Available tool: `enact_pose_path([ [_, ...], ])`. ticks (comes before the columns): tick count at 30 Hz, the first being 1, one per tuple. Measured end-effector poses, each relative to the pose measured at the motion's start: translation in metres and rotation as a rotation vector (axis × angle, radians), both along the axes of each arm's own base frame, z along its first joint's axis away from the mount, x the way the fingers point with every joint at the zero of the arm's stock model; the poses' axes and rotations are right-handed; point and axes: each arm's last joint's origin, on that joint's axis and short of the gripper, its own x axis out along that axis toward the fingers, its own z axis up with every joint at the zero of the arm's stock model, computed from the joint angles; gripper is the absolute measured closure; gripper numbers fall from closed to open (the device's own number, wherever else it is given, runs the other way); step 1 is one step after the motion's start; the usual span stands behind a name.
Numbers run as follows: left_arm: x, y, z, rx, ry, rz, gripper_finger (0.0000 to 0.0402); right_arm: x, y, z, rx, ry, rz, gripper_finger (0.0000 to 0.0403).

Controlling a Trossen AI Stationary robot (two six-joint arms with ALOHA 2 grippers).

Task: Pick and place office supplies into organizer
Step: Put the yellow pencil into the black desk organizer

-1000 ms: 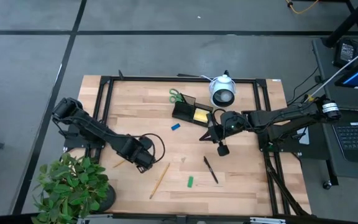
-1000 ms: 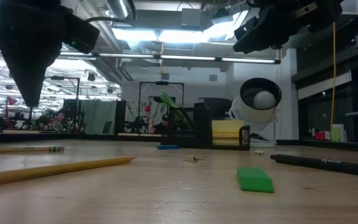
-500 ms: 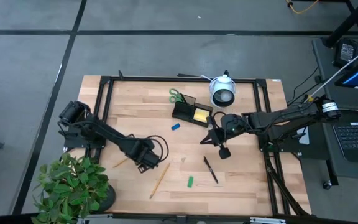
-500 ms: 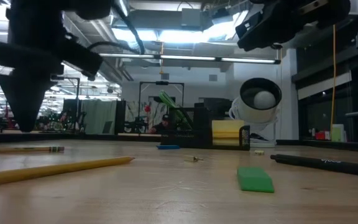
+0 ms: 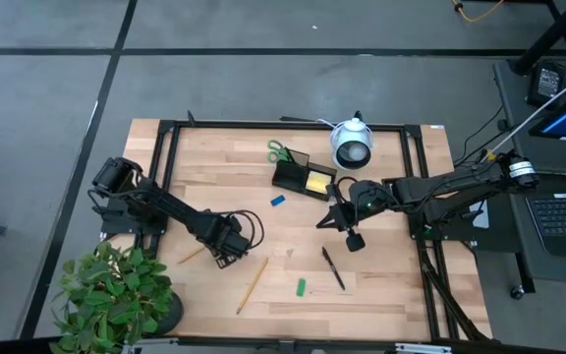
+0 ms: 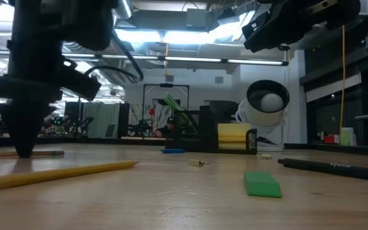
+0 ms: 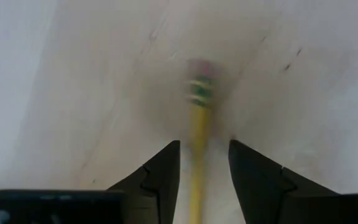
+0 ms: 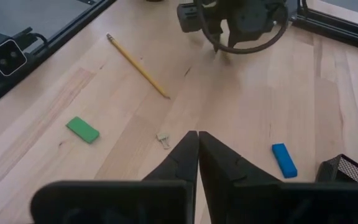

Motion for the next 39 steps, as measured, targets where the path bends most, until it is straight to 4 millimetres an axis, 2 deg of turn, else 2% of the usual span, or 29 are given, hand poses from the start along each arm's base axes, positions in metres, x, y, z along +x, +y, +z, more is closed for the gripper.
enact_pose_path([
  [14,0.0022,0.0094,-0.0048,-0.065,0.008,-0.027,0.0294,0.0003,0.0,0.0005,0.001,-0.006,0.0,0.0385],
  [26,0.0028,0.0088,-0.0051,-0.071,0.005,-0.051,0.0389,0.0003,0.0,0.0004,0.001,-0.005,0.0,0.0385],
  [36,0.0049,0.0093,-0.0057,-0.01,-0.035,-0.075,0.0394,-0.0006,-0.0001,-0.001,0.001,0.013,-0.002,0.0385],
  [39,0.0069,0.0099,-0.0004,0.02,-0.079,-0.076,0.0394,-0.0006,-0.0001,-0.001,0.0,0.013,-0.001,0.0385],
])
